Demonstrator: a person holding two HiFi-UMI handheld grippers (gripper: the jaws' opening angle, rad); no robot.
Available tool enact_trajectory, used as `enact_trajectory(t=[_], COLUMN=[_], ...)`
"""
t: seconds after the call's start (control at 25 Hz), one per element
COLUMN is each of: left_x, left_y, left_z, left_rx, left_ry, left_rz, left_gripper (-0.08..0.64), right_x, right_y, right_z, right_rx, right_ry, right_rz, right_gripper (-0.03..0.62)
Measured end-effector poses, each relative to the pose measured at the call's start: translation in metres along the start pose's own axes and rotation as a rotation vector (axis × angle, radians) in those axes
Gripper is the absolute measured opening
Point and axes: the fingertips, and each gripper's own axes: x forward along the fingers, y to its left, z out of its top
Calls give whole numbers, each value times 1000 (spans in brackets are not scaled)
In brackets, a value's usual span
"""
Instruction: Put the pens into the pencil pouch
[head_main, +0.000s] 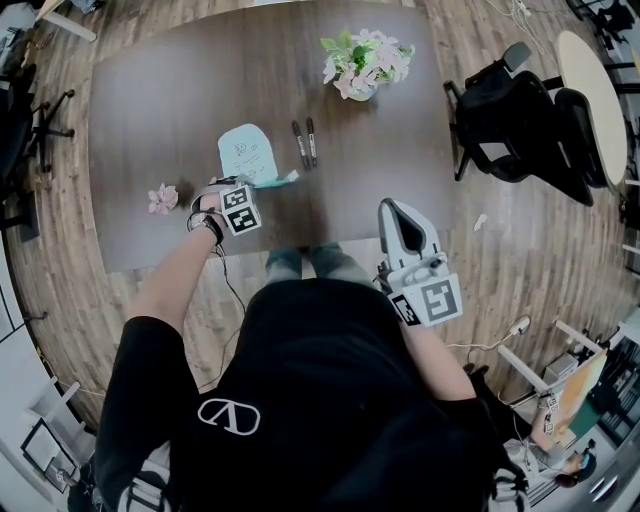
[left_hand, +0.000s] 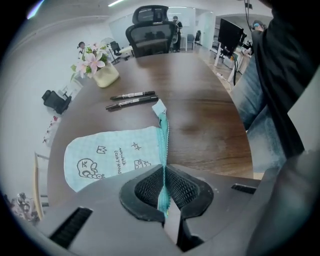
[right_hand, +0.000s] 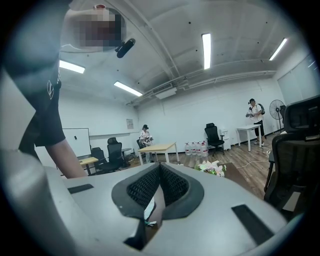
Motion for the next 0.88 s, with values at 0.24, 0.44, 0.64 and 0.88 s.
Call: enact_trajectory(t=[0.24,0.44,0.64,0.88], left_x=[-20,-73,-129,-197], left_y=[11,39,64,78], left_z=[9,29,42,59], left_rx=[-193,-534,-811,-1112], left_ry=[-68,-292,-513,-823], left_rz=[-66,-101,-150,-266], left_gripper=[14,12,12,12], right_x=[2,1,7,11], right_y=[0,-3,-4,-3], right_z=[2,5,12,19], right_rx=[-1,7,16,35], right_ry=[-11,-31,-55,-71], right_rz=[3,5,23,42], right_gripper=[-14,-14,-14,-14])
